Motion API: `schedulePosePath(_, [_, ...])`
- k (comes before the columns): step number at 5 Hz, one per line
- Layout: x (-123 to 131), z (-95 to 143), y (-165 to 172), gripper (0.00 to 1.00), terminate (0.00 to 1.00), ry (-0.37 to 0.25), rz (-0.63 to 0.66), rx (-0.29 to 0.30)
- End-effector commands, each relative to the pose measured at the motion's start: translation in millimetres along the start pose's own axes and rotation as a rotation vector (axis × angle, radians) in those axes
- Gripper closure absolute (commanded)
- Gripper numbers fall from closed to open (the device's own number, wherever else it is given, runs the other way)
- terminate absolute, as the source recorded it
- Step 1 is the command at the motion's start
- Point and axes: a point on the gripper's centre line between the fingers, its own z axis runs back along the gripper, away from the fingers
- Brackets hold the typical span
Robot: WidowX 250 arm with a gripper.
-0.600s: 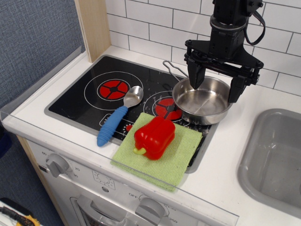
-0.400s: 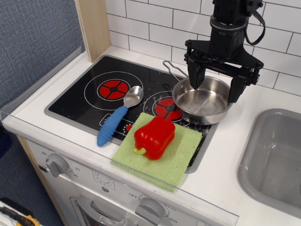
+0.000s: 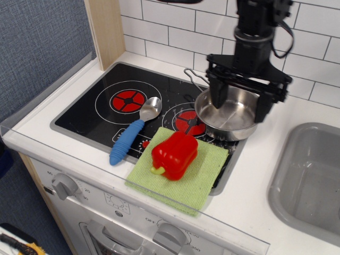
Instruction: Move the blue spoon to the upper left of cooktop
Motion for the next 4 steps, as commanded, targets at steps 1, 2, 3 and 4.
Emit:
schedulePosePath(1, [13.1, 37.7, 37.1, 0.00, 0.00, -0.091, 0.082, -0.036])
schedulePosePath(2, [2.6, 38.7, 66.0, 0.00, 0.00, -0.063, 0.083, 0.021])
schedulePosePath(3, [-16.2, 30.3, 98.6, 0.00, 0.00, -0.057, 0.131, 0.029])
schedulePosePath(4, [-34.8, 19.6, 122.2, 0.00, 0.00, -0.048, 0.177, 0.022])
